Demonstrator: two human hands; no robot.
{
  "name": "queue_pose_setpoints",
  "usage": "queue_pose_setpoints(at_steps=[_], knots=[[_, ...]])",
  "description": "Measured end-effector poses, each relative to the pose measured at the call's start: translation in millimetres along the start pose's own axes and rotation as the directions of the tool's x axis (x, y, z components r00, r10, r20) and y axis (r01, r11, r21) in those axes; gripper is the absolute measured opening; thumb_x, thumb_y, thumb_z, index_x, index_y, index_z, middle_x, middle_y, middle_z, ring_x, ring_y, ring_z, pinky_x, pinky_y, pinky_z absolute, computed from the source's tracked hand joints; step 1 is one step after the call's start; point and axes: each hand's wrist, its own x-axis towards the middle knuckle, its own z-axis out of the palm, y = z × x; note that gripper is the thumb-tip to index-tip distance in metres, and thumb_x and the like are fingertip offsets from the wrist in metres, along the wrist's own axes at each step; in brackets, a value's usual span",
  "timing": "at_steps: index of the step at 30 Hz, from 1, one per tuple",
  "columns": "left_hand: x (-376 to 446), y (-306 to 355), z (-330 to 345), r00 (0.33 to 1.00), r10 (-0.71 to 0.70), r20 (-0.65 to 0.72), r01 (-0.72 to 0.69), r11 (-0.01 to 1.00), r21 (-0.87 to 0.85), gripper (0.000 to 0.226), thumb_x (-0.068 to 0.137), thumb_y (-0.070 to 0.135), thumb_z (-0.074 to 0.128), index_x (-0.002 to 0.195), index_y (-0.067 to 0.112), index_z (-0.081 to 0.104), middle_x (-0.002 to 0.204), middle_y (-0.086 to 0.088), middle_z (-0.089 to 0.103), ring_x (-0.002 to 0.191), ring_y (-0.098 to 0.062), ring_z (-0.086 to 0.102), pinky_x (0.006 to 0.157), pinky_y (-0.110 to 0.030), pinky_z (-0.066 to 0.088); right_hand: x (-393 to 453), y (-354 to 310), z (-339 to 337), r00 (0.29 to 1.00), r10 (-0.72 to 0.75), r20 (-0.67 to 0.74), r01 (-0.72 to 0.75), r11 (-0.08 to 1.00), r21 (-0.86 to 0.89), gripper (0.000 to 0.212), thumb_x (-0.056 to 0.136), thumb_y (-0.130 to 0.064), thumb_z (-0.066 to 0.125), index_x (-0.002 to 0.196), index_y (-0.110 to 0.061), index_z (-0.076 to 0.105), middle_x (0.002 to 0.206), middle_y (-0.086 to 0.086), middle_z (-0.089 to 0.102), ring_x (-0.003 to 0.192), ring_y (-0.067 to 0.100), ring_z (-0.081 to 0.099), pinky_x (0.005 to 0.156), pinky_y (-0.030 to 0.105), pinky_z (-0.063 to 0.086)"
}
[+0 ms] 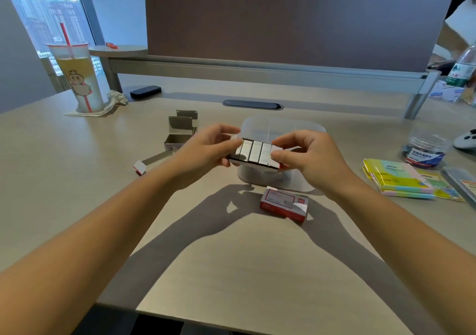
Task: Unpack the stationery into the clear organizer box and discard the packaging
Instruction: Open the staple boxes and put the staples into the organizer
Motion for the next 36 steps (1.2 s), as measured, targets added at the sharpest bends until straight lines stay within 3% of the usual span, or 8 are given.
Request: queue_pose_setpoints(at_steps=[4, 8, 13, 17, 20, 23, 29, 36], knots=[[12, 3, 1, 0.998, -0.003, -0.062, 0.006, 0.999, 0.054, 0.012, 0.089, 0.013, 0.046, 0.098, 0.017, 0.054, 0.086, 0.005, 0.059, 0.077, -0.012, 0.059, 0.059, -0.010, 0.050, 12, -3, -4, 0.999, -0.024, -0.047, 0.024, 1.000, 0.001, 0.011, 0.081, -0.007, 0.060, 0.090, -0.014, 0.059, 0.091, 0.002, 0.059, 0.070, 0.006, 0.058, 0.058, 0.010, 0.052], [30, 8, 6, 0.995, 0.015, -0.099, -0.002, 0.991, 0.136, 0.018, 0.085, 0.013, 0.053, 0.104, 0.011, 0.053, 0.088, 0.004, 0.058, 0.077, -0.011, 0.057, 0.064, -0.016, 0.049, 23, 0, -10, 0.996, -0.027, -0.086, 0.023, 0.999, -0.046, 0.016, 0.081, -0.009, 0.061, 0.097, -0.010, 0.060, 0.091, 0.002, 0.058, 0.069, 0.007, 0.058, 0.058, 0.010, 0.051], [55, 17, 12, 0.993, 0.035, -0.114, -0.016, 0.986, 0.164, 0.023, 0.084, 0.012, 0.055, 0.106, 0.008, 0.053, 0.099, -0.007, 0.060, 0.083, -0.015, 0.059, 0.074, -0.022, 0.050, 39, 6, -18, 0.994, 0.011, -0.110, -0.016, 0.999, -0.039, 0.009, 0.080, -0.008, 0.062, 0.087, -0.011, 0.057, 0.086, 0.002, 0.059, 0.068, 0.008, 0.059, 0.058, 0.012, 0.052], [71, 21, 17, 0.990, 0.068, -0.121, -0.037, 0.971, 0.238, 0.023, 0.080, 0.013, 0.061, 0.101, 0.011, 0.050, 0.093, -0.004, 0.056, 0.070, -0.008, 0.054, 0.054, -0.008, 0.045, 49, 9, -21, 0.992, 0.036, -0.120, -0.039, 0.999, -0.025, 0.008, 0.080, -0.007, 0.062, 0.086, -0.009, 0.058, 0.077, -0.004, 0.056, 0.066, 0.008, 0.058, 0.055, 0.009, 0.051], [81, 20, 16, 0.988, 0.067, -0.136, -0.029, 0.964, 0.265, 0.023, 0.078, 0.015, 0.063, 0.096, 0.014, 0.048, 0.091, -0.005, 0.058, 0.078, -0.015, 0.056, 0.063, -0.015, 0.044, 55, 11, -21, 0.992, 0.037, -0.122, -0.043, 0.998, -0.051, 0.007, 0.080, -0.008, 0.062, 0.083, -0.010, 0.056, 0.074, -0.006, 0.054, 0.065, 0.009, 0.057, 0.056, 0.011, 0.051], [85, 19, 14, 0.988, 0.074, -0.132, -0.031, 0.952, 0.304, 0.023, 0.078, 0.014, 0.063, 0.095, 0.016, 0.048, 0.079, 0.000, 0.054, 0.085, -0.021, 0.055, 0.067, -0.018, 0.044, 60, 14, -20, 0.995, 0.003, -0.101, -0.019, 0.988, -0.151, 0.007, 0.081, -0.013, 0.062, 0.081, -0.012, 0.055, 0.074, -0.005, 0.054, 0.067, 0.010, 0.057, 0.061, 0.016, 0.051], [90, 17, 12, 0.992, 0.094, -0.089, -0.056, 0.932, 0.357, 0.023, 0.078, 0.011, 0.062, 0.097, 0.015, 0.049, 0.088, -0.009, 0.056, 0.090, -0.026, 0.056, 0.082, -0.033, 0.047, 69, 15, -22, 0.998, 0.017, -0.054, -0.030, 0.970, -0.240, 0.006, 0.081, -0.016, 0.062, 0.080, -0.011, 0.058, 0.076, 0.000, 0.058, 0.069, 0.012, 0.055, 0.073, 0.030, 0.051], [96, 15, 11, 0.991, 0.115, -0.060, -0.081, 0.907, 0.413, 0.025, 0.079, 0.011, 0.062, 0.102, 0.012, 0.053, 0.073, 0.003, 0.049, 0.073, -0.015, 0.050, 0.068, -0.022, 0.045, 66, 16, -30, 0.995, 0.057, 0.081, -0.031, 0.955, -0.296, 0.025, 0.079, 0.006, 0.058, 0.100, -0.007, 0.059, 0.092, 0.003, 0.059, 0.083, 0.017, 0.058, 0.076, 0.025, 0.049]])
